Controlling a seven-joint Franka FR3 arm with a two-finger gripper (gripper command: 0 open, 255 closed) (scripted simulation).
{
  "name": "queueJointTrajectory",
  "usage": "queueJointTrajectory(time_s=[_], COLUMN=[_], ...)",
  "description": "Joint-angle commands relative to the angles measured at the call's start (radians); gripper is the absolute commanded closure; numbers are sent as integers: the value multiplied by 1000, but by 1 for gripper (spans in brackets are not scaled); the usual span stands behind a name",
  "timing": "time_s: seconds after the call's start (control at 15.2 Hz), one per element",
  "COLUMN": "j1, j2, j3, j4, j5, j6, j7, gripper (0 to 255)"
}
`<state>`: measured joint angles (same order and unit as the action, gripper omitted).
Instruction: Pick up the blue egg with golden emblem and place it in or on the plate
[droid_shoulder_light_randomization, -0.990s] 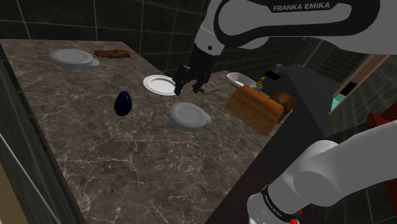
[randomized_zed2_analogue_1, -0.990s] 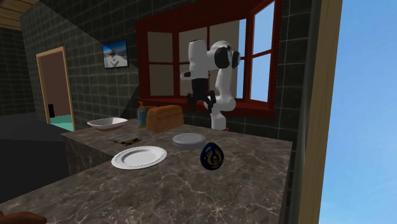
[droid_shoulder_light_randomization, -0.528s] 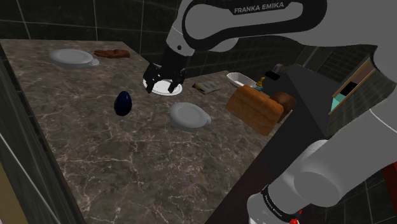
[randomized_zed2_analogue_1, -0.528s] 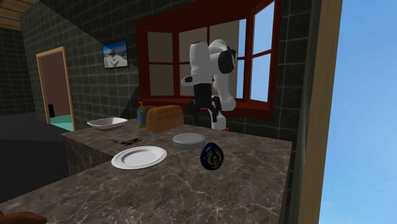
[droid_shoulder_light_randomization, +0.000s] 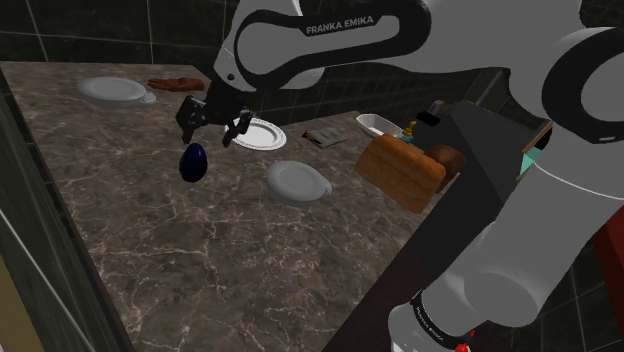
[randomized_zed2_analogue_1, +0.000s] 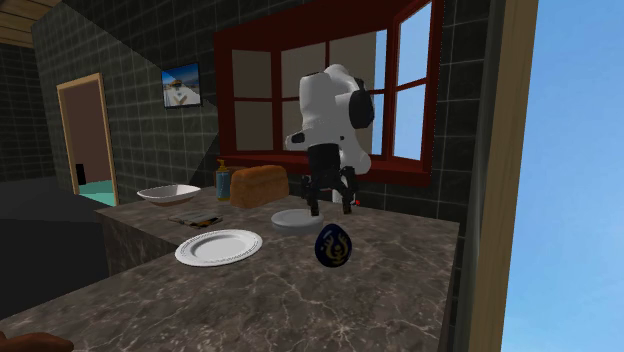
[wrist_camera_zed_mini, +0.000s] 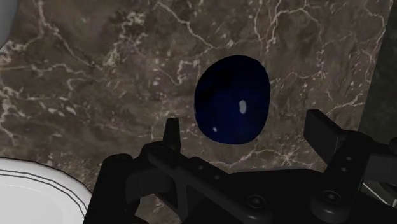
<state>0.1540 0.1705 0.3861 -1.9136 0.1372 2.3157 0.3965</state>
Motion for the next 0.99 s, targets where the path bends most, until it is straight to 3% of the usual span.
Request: queueJointTrajectory(time_s=[0.0, 0.46, 0.92], j1=[12, 31, 31], j2=[36, 99, 99], j3=[2, -2, -2], j4=[28, 21, 21], j5=[-15, -41, -41], j6=[16, 84, 84], j7=[22, 39, 39], gripper=[0, 0, 0])
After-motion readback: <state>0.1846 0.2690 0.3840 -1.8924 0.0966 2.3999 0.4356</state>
